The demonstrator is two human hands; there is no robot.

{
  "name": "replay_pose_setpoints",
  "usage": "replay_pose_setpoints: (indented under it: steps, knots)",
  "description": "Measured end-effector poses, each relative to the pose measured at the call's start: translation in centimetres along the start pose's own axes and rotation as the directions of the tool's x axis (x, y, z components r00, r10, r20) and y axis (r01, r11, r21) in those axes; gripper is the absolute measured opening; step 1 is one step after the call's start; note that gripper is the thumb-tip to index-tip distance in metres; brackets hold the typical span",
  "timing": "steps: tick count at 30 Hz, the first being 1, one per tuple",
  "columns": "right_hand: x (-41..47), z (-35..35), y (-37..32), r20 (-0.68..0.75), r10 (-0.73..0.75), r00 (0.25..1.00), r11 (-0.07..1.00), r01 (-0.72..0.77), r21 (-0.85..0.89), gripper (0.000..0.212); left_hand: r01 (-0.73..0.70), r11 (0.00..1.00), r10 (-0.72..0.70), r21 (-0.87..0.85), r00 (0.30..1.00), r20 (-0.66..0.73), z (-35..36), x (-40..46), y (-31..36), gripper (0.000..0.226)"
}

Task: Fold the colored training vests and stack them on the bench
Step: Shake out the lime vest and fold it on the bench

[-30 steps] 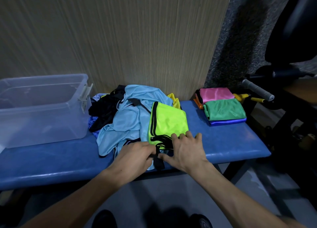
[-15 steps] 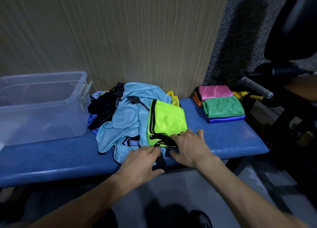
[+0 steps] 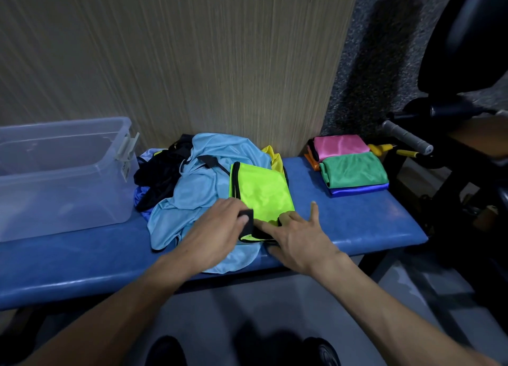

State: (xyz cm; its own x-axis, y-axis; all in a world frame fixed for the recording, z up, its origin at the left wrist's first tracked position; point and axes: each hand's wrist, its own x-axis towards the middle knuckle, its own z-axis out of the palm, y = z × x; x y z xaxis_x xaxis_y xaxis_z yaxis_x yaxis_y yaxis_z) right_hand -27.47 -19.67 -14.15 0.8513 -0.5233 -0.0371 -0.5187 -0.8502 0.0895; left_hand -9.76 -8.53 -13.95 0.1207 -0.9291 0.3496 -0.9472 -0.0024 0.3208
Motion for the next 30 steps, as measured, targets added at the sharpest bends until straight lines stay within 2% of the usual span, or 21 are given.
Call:
replay_pose_setpoints:
  steps: [2, 4, 7, 10, 12, 14, 16, 18, 20, 23, 24, 27, 30]
  knots:
    - [-0.2, 0.1, -0.2, -0.003, -0.019, 1.000, 0.999, 0.019, -0.025, 0.067, 0.187, 0.979, -0.181, -0.079, 0.980, 0.079, 0.0, 1.2, -0.7, 0.020]
    - [-0.4, 0.2, -0.4, -0.002, -0.044, 0.999, 0.997, 0.044, -0.059, 0.066, 0.272, 0.958, -0.260, -0.089, 0.957, 0.133, 0.4, 2.2, -1.7, 0.015]
    - [-0.4, 0.5, -0.4, -0.011, -0.071, 0.997, 0.995, 0.070, -0.071, 0.067, 0.342, 0.936, -0.322, -0.079, 0.926, 0.195, 1.2, 3.0, -2.2, 0.010]
    - [-0.2, 0.6, 0.3, -0.023, -0.079, 0.997, 0.997, 0.078, -0.017, 0.070, 0.363, 0.931, -0.358, -0.022, 0.926, 0.119, 1.8, 3.1, -2.0, 0.020]
    - [-0.2, 0.5, 1.5, -0.010, -0.075, 0.997, 0.996, 0.075, 0.038, 0.071, 0.331, 0.943, -0.332, 0.029, 0.943, 0.034, 2.1, 2.9, -1.8, 0.024]
    - [0.0, 0.6, 3.2, -0.009, -0.080, 0.997, 0.990, 0.080, 0.117, 0.066, 0.269, 0.963, -0.268, 0.008, 0.963, -0.029, 2.3, 2.6, -1.9, 0.020]
    - [0.3, 1.1, 4.7, -0.047, -0.098, 0.994, 0.973, 0.106, 0.204, 0.060, 0.179, 0.983, -0.181, -0.040, 0.983, -0.040, 2.4, 2.5, -2.4, 0.014]
    - [0.6, 1.9, 5.7, -0.086, -0.124, 0.989, 0.949, 0.143, 0.279, 0.053, 0.095, 0.995, -0.095, -0.031, 0.995, 0.007, 2.7, 2.5, -3.3, 0.009]
    - [1.0, 2.6, 6.3, -0.102, -0.130, 0.986, 0.916, 0.159, 0.368, 0.047, 0.077, 0.995, -0.068, -0.070, 0.990, 0.120, 2.4, 2.4, -4.3, 0.031]
    - [1.5, 3.3, 6.9, -0.171, -0.102, 0.980, 0.867, 0.172, 0.467, 0.039, 0.117, 0.973, -0.046, -0.200, 0.943, 0.330, 1.3, 1.8, -5.7, 0.076]
    - [1.7, 3.5, 6.9, -0.194, -0.086, 0.977, 0.863, 0.170, 0.475, 0.036, 0.111, 0.973, -0.027, -0.201, 0.924, 0.381, 1.2, 1.6, -6.2, 0.080]
    - [2.1, 4.0, 6.3, -0.253, -0.029, 0.967, 0.860, 0.153, 0.487, 0.033, 0.054, 0.983, 0.020, -0.177, 0.921, 0.389, 1.7, 1.5, -7.0, 0.062]
    - [1.9, 3.2, 6.5, -0.222, 0.047, 0.974, 0.784, 0.102, 0.612, 0.027, 0.113, 0.964, -0.021, -0.240, 0.933, 0.358, 2.3, 1.6, -6.9, 0.037]
